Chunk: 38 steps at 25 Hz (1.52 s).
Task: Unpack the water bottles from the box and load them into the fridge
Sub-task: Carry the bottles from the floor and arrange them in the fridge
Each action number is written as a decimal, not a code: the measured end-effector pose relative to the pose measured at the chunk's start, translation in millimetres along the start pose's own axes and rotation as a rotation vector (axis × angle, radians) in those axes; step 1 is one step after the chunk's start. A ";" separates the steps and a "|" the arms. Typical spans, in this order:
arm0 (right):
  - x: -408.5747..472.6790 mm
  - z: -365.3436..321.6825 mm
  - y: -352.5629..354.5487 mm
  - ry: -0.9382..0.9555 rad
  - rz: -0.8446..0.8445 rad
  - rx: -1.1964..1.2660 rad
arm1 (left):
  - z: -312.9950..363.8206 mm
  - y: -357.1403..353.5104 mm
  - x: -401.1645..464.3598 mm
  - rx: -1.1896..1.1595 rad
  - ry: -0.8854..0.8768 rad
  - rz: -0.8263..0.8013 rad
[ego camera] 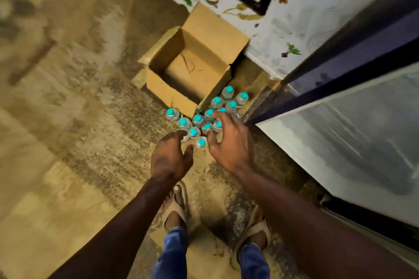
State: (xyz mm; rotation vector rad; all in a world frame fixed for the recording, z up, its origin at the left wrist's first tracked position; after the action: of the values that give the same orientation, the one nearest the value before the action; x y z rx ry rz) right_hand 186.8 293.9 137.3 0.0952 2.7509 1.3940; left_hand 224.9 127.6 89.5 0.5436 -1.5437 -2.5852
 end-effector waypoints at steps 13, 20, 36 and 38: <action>9.2 21.6 -230.5 0.332 -0.425 -0.432 | -153.9 -88.5 148.7 0.145 0.035 -0.142; 23.2 29.1 -302.6 0.484 -0.498 -0.645 | -150.0 -142.3 193.5 0.150 -0.145 -0.153; 22.8 12.8 -291.1 0.377 -0.359 -0.159 | -245.6 -156.7 168.3 -0.604 0.271 -0.091; 23.3 8.4 -272.7 0.271 -0.319 0.004 | -261.3 -139.8 152.1 -0.745 0.402 -0.066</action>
State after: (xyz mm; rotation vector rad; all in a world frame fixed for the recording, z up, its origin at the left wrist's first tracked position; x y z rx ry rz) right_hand 156.2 141.6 -88.2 -0.5467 2.8064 1.4009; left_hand 187.3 -60.5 -182.9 0.9302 -0.3982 -2.6045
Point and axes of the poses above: each hand's wrist, its own x-axis towards the middle knuckle, its own y-axis out of the back of the hand, z = x × y, the point moved 8 cm from there along x, towards the middle knuckle, and after that the axes turned 12 degrees about z, right-handed, at the moved point
